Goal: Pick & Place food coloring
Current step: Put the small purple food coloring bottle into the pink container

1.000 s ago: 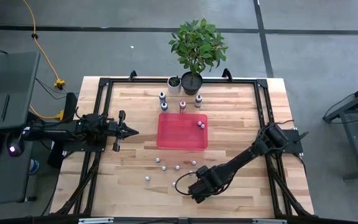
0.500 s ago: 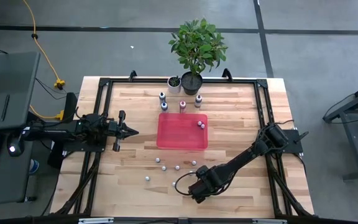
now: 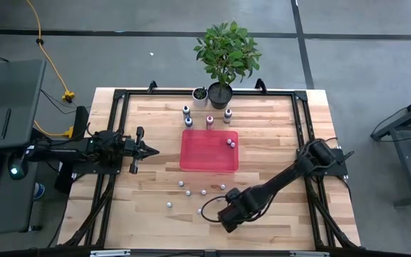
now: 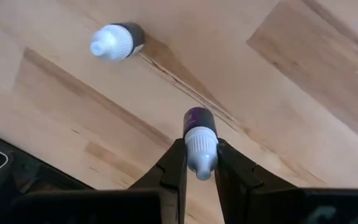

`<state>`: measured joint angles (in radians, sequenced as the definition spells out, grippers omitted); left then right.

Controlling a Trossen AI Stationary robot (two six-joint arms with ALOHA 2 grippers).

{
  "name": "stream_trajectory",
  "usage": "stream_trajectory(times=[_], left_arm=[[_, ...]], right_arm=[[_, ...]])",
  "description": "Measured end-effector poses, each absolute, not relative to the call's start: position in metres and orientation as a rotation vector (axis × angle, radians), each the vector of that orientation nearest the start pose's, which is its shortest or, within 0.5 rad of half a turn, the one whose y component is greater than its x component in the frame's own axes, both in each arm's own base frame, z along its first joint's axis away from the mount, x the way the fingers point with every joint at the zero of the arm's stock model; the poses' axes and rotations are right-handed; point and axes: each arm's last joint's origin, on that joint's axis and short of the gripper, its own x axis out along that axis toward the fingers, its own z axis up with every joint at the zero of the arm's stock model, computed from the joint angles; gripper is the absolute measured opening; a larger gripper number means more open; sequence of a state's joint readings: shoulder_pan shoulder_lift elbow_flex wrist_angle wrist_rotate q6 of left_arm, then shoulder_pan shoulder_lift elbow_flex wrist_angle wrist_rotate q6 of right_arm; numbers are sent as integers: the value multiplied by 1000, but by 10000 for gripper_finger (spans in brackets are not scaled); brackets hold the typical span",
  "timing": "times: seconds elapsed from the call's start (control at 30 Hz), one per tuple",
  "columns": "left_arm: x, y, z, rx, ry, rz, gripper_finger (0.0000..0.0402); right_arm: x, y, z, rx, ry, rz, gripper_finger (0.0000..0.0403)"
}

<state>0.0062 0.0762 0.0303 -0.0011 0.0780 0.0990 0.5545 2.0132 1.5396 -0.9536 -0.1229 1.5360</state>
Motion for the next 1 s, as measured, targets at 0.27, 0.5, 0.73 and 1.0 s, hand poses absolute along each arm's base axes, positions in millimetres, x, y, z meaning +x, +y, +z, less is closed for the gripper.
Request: stream_trajectory(times=[0.27, 0.5, 0.73, 1.0], left_arm=[[101, -2, 168, 97, 43, -74, 0], [101, -2, 168, 97, 43, -74, 0], [101, -2, 168, 97, 44, -74, 0], [101, -2, 168, 97, 44, -74, 0]], right_arm=[[323, 197, 224, 922, 1389, -571, 51], [323, 166, 255, 843, 1359, -563, 51], [331, 129, 296, 703, 1327, -559, 51], [347, 74, 316, 672, 1274, -572, 51]])
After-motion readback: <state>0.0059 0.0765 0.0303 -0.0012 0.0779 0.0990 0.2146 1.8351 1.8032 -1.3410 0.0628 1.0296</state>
